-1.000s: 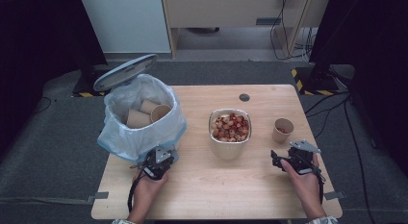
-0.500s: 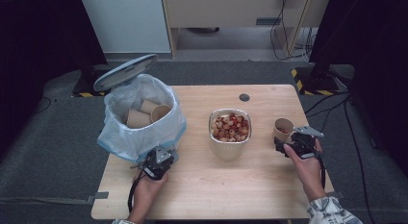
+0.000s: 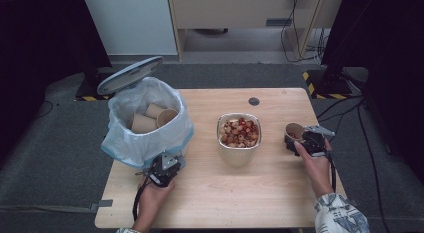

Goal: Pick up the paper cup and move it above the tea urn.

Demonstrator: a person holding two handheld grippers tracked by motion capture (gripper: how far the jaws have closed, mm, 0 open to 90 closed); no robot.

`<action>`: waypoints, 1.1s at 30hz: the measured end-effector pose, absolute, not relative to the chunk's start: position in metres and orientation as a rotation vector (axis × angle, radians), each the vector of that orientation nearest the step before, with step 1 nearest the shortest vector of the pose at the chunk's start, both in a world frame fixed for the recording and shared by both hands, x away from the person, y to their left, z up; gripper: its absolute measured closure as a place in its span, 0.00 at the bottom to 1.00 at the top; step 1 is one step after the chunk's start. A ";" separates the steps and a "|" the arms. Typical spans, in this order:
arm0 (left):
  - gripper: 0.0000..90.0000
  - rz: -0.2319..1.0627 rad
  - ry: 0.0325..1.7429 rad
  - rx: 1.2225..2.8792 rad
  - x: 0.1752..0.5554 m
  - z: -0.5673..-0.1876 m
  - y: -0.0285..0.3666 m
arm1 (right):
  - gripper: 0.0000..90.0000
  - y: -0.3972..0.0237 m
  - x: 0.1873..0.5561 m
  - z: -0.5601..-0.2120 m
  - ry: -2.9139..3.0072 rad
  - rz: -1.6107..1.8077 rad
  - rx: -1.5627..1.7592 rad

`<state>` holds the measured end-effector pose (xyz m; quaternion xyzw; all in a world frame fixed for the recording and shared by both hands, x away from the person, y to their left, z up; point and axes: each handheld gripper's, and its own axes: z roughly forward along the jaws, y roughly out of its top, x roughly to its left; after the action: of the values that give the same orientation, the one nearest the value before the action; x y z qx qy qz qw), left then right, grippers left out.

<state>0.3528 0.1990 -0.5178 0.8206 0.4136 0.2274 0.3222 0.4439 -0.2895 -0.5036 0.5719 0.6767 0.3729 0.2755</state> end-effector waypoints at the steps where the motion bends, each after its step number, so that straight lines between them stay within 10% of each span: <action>1: 1.00 0.595 1.087 2.153 0.353 -0.518 0.199 | 0.16 -0.289 0.445 -0.505 1.819 1.008 1.536; 33: 1.00 0.587 1.083 2.152 0.353 -0.518 0.198 | 0.33 -0.287 0.457 -0.497 1.866 1.085 1.320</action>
<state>0.3527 0.1978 -0.5182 0.8207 0.4132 0.2238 0.3251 0.4568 -0.2872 -0.4969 0.4976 0.7032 0.4090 0.3011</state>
